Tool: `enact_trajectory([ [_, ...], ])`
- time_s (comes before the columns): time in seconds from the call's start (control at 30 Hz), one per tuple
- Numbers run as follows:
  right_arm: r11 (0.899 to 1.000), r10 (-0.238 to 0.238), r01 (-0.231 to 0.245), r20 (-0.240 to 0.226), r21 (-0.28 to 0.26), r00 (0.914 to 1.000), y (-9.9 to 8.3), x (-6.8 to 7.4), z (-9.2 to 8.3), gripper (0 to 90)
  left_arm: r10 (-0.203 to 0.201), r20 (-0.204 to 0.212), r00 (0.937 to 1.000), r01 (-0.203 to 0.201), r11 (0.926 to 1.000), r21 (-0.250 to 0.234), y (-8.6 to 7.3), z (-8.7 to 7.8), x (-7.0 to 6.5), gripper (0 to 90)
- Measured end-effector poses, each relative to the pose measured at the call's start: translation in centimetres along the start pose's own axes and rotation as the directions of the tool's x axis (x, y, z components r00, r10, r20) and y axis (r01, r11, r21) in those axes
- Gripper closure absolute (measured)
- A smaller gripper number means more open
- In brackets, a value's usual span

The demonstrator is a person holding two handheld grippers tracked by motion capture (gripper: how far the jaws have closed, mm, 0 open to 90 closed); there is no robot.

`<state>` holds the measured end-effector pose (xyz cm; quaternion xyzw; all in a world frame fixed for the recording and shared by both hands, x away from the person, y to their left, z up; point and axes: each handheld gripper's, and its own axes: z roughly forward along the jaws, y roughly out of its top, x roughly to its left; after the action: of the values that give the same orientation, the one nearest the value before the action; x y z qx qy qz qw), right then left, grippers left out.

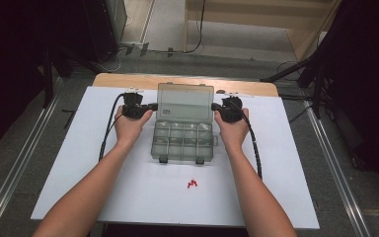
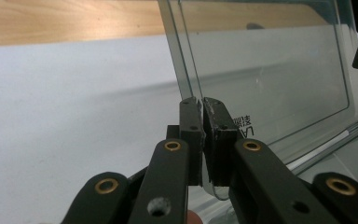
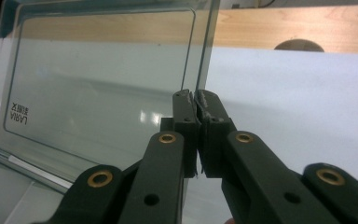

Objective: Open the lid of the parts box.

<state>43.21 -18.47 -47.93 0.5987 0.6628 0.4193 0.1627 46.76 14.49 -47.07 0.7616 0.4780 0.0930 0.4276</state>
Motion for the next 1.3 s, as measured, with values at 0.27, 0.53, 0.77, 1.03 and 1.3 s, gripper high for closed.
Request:
enact_trajectory([
  [0.27,0.999,0.035,-0.034,-0.012,0.034,0.9993,-0.3,-0.6,1.0,89.7,-0.017,0.002,0.9998,0.017,0.9991,0.039,0.0,0.7,0.4,86.3],
  [0.53,0.997,0.048,-0.046,-0.024,0.06,0.9986,-0.7,-1.0,1.7,90.0,-0.011,-0.008,0.9999,0.011,0.9982,0.059,-0.3,1.1,0.5,85.8],
  [0.77,1.0,-0.019,0.02,-0.024,0.019,0.9995,-1.1,-1.0,1.1,78.0,0.071,-0.062,0.9955,-0.07,0.9972,0.027,-0.5,0.7,-0.2,79.5],
  [1.03,0.996,-0.057,0.054,-0.044,-0.066,0.9974,-1.8,-1.6,-1.2,45.2,0.073,-0.047,0.9962,-0.073,0.9973,0.006,-0.8,-0.6,-0.4,60.7],
  [1.3,0.988,-0.113,0.107,-0.059,-0.11,0.9918,-3.2,-2.0,-4.4,30.0,0.103,-0.022,0.9945,-0.103,0.9946,-0.012,-1.1,-1.8,-1.3,48.0],
])
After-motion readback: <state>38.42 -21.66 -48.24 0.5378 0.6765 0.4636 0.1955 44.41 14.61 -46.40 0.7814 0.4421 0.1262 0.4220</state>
